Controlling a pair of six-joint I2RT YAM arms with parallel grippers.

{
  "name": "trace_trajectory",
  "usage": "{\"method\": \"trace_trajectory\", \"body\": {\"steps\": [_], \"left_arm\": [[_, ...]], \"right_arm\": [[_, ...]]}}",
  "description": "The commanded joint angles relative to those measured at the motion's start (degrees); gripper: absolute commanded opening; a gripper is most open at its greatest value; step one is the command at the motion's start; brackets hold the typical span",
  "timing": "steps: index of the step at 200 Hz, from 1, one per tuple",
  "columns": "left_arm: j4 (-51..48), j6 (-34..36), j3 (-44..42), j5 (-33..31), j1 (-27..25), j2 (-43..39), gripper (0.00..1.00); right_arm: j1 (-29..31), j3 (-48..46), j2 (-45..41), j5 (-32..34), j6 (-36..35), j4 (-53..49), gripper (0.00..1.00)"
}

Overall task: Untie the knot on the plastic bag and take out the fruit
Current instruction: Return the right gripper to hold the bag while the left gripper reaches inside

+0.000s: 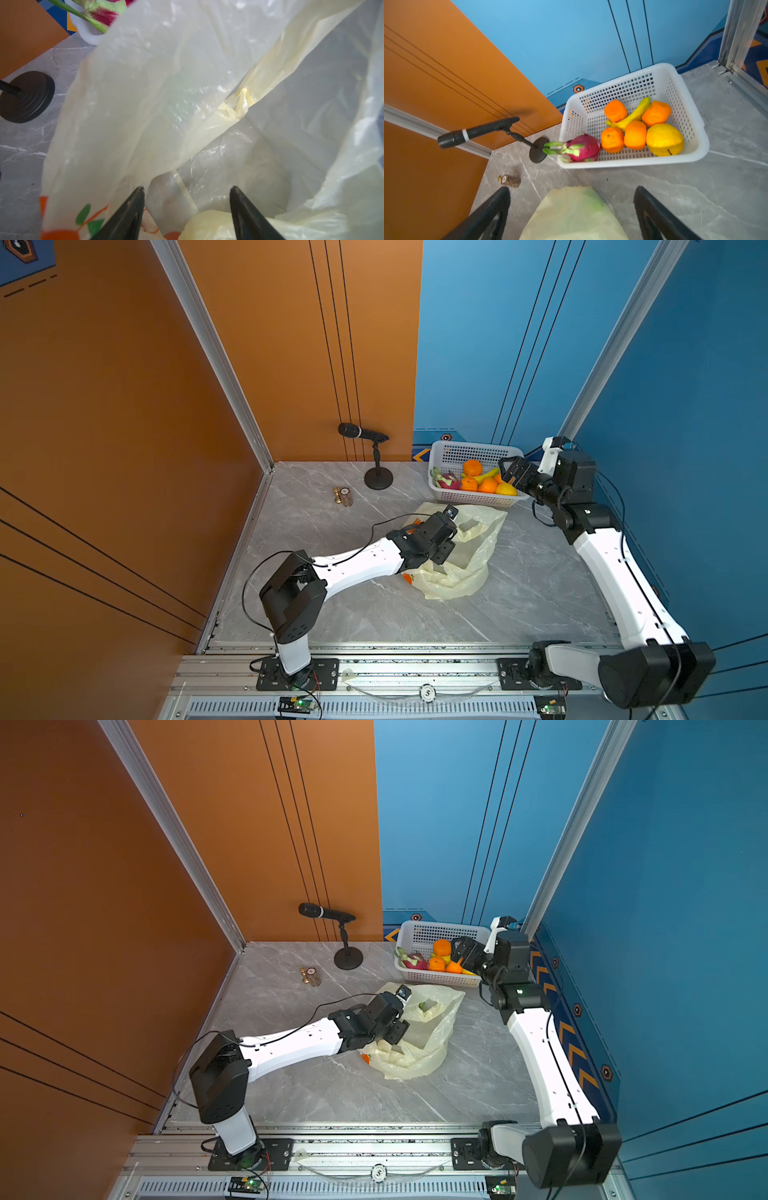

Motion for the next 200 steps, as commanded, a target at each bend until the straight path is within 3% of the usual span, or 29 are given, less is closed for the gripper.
{"method": "trace_trajectory", "body": {"steps": [1, 31, 65, 95, 129, 146, 164, 183, 187, 200], "left_arm": [[-2.04, -1.72, 1.73, 3.78, 0.53, 2.06, 0.64], [-0.73, -3.76, 1.03, 5.05, 0.67, 3.59, 0.63], [3.45, -5.17, -1.96, 6.3, 0.71, 4.4, 0.62], [10.05, -6.5, -4.59, 3.7, 1.46, 5.84, 0.65], [15.49, -6.57, -6.79, 0.16, 2.76, 7.28, 0.68], [16.94, -5.79, -7.1, -1.56, 3.5, 8.06, 0.7], [17.59, -4.86, -6.71, -2.8, 4.26, 9.06, 0.77], [17.76, -5.5, -6.32, -5.07, 5.15, 9.26, 0.85], [18.09, -5.55, -6.55, -5.37, 5.28, 9.11, 0.91], [19.57, -5.74, -7.15, -6.56, 5.78, 8.64, 0.96]], "right_arm": [[1.57, -4.88, -6.62, -1.14, -1.84, -4.55, 0.94], [4.9, -10.49, -12.22, -0.19, -0.64, -11.33, 0.94], [12.27, -16.03, -13.01, 2.67, 2.09, -12.99, 0.86], [15.91, -18.91, -8.04, 5.74, 2.5, -9.47, 0.82], [16.16, -17.81, -0.14, 17.02, 4.01, -6.5, 0.88], [16.2, -16.27, 3.2, 17.68, 4.26, -3.7, 0.88], [16.22, -14.65, 6.55, 15.27, 4.85, -0.6, 0.78], [16.43, -12.89, 8.98, 14.04, 5.54, 0.89, 0.52], [16.5, -12.58, 9.16, 13.71, 5.75, 1.08, 0.47], [16.81, -11.89, 9.05, 12.76, 6.03, 2.25, 0.38]]}}
